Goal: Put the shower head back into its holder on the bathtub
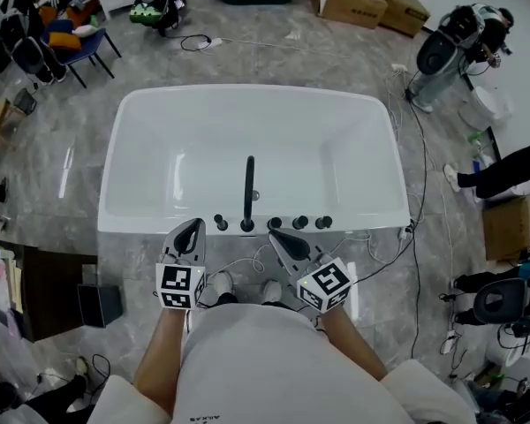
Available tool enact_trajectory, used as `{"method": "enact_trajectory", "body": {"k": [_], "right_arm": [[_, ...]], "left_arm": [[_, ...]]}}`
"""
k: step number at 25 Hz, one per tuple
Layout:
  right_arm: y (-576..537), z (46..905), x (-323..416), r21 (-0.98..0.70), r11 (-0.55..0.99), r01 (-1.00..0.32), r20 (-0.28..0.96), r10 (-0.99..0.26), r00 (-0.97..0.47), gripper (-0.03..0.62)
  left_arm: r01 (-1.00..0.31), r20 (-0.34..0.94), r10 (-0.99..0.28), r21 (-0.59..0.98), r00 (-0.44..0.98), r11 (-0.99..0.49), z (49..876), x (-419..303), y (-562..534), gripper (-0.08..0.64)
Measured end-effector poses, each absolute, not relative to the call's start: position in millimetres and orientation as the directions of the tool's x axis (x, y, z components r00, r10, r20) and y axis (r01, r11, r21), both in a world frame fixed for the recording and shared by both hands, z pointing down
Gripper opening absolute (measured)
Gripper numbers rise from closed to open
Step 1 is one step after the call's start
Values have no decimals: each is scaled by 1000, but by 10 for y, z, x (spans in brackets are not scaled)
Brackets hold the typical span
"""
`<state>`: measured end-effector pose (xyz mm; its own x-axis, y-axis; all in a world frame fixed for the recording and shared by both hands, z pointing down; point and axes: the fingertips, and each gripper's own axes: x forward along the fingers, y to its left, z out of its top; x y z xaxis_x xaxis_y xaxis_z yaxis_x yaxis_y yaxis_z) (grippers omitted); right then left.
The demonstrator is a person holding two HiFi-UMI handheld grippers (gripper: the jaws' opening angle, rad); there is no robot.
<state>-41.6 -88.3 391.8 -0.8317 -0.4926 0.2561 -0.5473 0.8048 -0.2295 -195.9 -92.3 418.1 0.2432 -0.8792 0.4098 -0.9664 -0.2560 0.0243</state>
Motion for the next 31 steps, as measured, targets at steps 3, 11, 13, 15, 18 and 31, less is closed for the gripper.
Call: {"method": "enact_trajectory", "body": {"k": [3,11,13,15,18,31], "right_arm": [[-881,3804,-424,-212,813,-542,241,-494,-835,16],[-867,3663,-453,-212,809,-548,217,-508,-834,15],[-874,3658,-474,-205,812,-547,220,-506,-834,15],[-891,3645,-471,-200,814,-546,218,-506,-834,15],[-902,3643,-462,-196,815,-546,213,-508,-835,15],[-887,3668,-425,-189,810,-555,224,-515,-828,15]], "left_arm": [[-966,397,-885,21,244,-258,4060,-1992,-871,9],[-958,350,-897,4,271,-288,3794,-2070,-710,9],[-958,350,-897,8,270,-285,3792,-2080,-693,9],[-961,353,-898,14,264,-277,3810,-2075,-705,9],[-958,344,-898,23,276,-285,3813,-2023,-726,9],[-953,341,-893,37,295,-301,3835,-1980,-740,9]]}}
